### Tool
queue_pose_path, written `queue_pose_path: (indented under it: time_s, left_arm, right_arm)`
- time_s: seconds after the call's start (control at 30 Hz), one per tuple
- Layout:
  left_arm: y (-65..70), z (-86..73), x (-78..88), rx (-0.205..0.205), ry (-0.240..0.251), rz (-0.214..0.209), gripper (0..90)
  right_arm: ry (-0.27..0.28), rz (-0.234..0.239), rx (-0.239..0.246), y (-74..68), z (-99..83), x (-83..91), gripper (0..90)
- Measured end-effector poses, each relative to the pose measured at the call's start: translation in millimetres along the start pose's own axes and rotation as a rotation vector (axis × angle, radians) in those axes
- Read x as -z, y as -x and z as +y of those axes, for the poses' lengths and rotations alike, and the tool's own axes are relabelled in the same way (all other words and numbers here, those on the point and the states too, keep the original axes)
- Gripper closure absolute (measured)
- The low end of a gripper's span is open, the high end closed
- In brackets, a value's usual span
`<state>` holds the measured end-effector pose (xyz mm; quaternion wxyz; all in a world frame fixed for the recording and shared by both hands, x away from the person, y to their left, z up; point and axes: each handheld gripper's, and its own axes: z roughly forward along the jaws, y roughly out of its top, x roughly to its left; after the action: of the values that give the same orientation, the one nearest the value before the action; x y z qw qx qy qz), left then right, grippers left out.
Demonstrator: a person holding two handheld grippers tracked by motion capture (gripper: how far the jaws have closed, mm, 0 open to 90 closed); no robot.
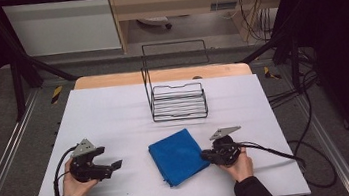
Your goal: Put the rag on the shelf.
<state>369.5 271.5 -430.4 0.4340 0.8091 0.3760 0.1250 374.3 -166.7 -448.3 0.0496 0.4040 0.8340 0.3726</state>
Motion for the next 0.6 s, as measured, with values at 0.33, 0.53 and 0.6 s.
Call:
queue_pose_path:
  time_s: [0.33,0.53,0.6]
  left_arm:
    - [0.3,0.1,0.4,0.002,0.002,-0.003,8.5]
    - [0.7,0.3,-0.2,0.000,-0.001,-0.003,8.5]
    - [0.6,0.4,-0.5,0.000,-0.003,-0.001,8.5]
  right_arm:
    - [0.009,-0.021,-0.083,-16.9,-13.4,20.2,87.2]
    - [0.002,-0.044,-0.139,-26.1,-22.3,25.0,86.8]
    - [0.001,-0.052,-0.149,-26.8,-22.9,24.3,85.3]
